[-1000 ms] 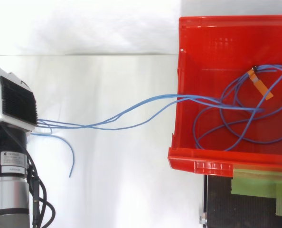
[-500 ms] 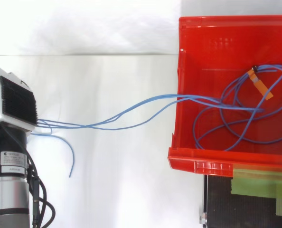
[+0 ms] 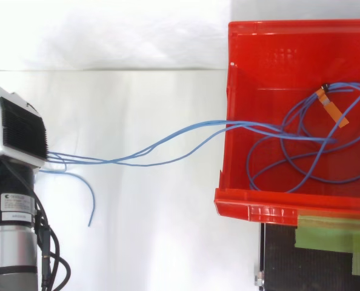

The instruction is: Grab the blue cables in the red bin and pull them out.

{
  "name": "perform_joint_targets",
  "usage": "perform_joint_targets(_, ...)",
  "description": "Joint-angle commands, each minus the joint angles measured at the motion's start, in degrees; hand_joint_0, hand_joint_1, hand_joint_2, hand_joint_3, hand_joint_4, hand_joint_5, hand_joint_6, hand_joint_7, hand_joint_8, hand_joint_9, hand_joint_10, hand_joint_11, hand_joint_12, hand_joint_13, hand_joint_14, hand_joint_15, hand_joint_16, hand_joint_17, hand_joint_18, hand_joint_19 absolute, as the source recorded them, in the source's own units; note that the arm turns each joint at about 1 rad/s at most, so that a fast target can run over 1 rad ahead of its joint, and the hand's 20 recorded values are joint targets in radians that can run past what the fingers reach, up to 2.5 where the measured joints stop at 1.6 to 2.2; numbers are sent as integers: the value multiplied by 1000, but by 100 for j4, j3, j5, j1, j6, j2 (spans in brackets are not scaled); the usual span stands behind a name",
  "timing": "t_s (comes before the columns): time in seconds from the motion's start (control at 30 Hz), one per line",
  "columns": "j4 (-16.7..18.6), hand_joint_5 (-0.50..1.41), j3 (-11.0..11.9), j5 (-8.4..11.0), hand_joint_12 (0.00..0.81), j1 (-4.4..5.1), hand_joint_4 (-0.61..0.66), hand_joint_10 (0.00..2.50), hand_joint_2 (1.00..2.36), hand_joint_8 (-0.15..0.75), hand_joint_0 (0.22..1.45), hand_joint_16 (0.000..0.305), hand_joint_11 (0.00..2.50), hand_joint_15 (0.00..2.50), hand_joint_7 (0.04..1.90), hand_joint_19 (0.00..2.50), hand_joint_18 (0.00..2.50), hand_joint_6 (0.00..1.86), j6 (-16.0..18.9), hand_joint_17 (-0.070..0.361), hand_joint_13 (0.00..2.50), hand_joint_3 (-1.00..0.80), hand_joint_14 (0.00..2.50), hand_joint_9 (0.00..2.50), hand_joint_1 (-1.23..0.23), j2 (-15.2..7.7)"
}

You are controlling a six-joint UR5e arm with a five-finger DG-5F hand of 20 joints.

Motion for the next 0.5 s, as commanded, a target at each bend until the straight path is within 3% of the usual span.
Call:
perform_joint_targets(0.0, 0, 485, -6, 0, 300, 0, 75, 1544, 1002, 250, 1056, 33, 1187, 985, 381, 1804, 1338, 1274, -3, 75, 896, -950, 2500, 812, -964, 0)
perform_joint_targets(0.47, 0, 482, 3, 0, 301, 0, 75, 1529, 1002, 252, 1052, 33, 1194, 974, 385, 1801, 1342, 1273, -3, 75, 903, -941, 2500, 815, -962, 0)
